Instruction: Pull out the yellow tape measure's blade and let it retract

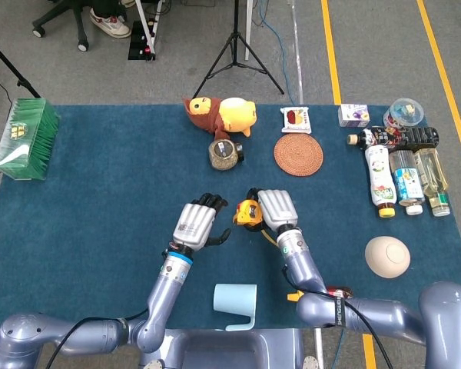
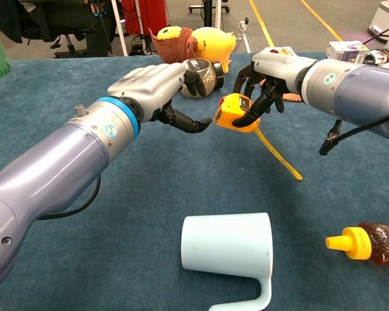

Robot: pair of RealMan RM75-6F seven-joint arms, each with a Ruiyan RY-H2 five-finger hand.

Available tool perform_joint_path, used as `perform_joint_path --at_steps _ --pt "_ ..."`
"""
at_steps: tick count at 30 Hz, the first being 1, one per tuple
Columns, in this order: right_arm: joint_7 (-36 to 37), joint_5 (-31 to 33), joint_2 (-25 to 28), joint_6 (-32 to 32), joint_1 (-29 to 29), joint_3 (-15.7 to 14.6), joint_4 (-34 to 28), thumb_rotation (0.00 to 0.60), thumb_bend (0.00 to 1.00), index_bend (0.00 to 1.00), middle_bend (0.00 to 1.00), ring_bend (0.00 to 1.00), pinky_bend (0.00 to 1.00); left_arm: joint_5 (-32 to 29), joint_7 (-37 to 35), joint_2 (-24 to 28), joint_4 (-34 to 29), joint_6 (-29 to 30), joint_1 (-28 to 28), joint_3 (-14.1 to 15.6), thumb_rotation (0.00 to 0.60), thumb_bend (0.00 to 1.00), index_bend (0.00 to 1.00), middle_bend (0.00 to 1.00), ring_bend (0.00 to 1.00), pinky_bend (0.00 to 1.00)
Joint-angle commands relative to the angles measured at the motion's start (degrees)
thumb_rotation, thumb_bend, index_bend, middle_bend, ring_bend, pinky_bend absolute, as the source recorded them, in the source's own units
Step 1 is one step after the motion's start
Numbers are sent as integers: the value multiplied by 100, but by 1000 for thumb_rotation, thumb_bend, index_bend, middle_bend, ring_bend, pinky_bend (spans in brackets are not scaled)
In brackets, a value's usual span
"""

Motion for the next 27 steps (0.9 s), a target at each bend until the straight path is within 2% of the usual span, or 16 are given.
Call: perform_joint_path --at_steps 1,12,27 --pt "16 8 -4 -14 0 1 2 518 254 587 553 606 625 15 22 -10 14 19 -18 13 450 282 232 229 161 395" --pt "50 -4 -35 -37 16 3 7 516 256 587 553 606 627 44 -82 -155 177 36 -67 14 471 298 232 229 161 395" --pt "79 -45 -10 -15 7 -13 -119 516 257 587 553 610 632 -12 -98 -352 329 67 -129 -51 466 295 232 229 161 395"
